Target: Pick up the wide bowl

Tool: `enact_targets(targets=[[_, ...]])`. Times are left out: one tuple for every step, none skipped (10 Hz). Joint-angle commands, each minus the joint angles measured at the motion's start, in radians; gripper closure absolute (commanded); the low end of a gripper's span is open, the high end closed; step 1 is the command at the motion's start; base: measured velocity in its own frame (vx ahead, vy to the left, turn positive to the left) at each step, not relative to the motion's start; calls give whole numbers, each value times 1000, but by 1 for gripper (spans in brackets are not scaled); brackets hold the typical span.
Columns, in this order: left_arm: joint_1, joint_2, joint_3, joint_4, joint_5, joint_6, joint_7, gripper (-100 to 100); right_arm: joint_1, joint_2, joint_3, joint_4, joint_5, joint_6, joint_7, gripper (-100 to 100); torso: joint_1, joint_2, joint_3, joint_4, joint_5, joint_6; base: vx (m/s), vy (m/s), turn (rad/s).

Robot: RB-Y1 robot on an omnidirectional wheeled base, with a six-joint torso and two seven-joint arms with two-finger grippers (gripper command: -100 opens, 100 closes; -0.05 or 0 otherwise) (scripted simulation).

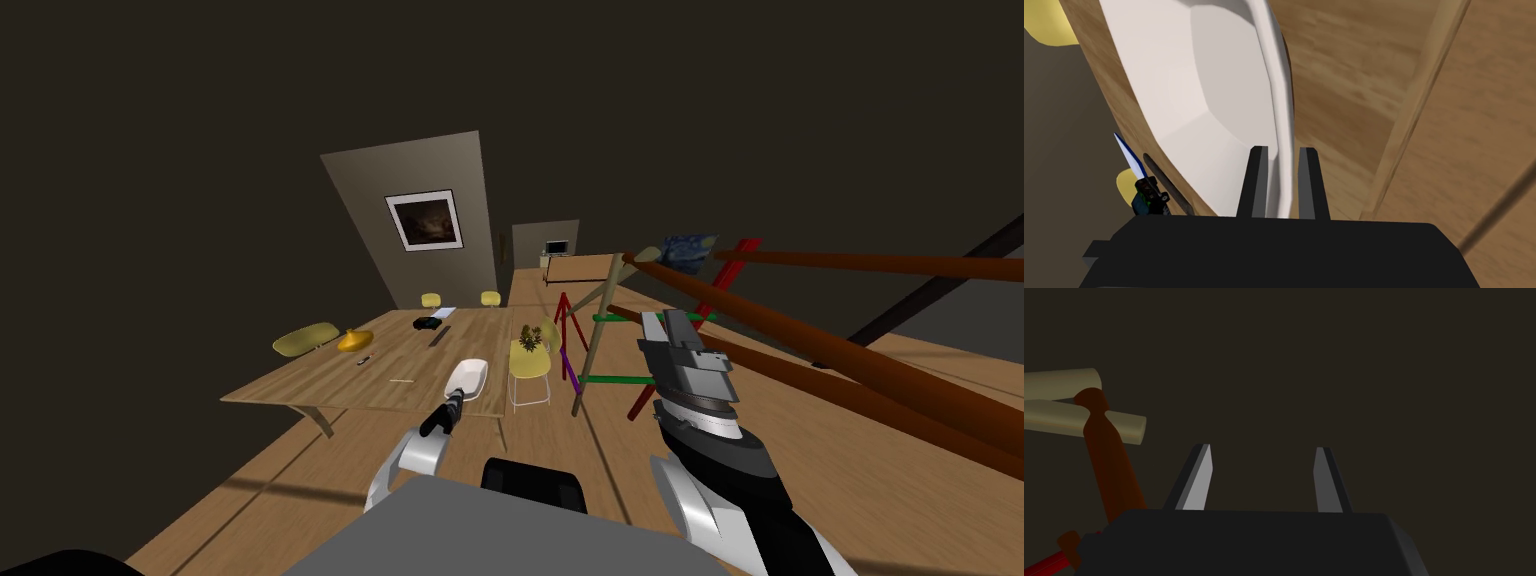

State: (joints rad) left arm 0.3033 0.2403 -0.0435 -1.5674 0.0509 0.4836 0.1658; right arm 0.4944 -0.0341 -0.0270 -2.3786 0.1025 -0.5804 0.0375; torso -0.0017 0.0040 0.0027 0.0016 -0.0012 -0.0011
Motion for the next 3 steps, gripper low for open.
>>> enact_targets(targets=[[12, 4, -2, -31, 1, 20, 3, 100, 0, 0, 0, 0, 0, 0, 0, 0, 0, 0, 0, 0, 0, 0, -36, -11, 3], [8, 3, -2, -20, 1, 12, 2, 100, 0, 0, 0, 0, 0, 0, 0, 0, 0, 0, 0, 0, 0, 0, -15, -5, 2], [10, 3, -2, -22, 1, 14, 2, 0, 0, 0, 0, 0, 0, 0, 0, 0, 0, -1, 0, 0, 0, 0, 0, 0, 0]])
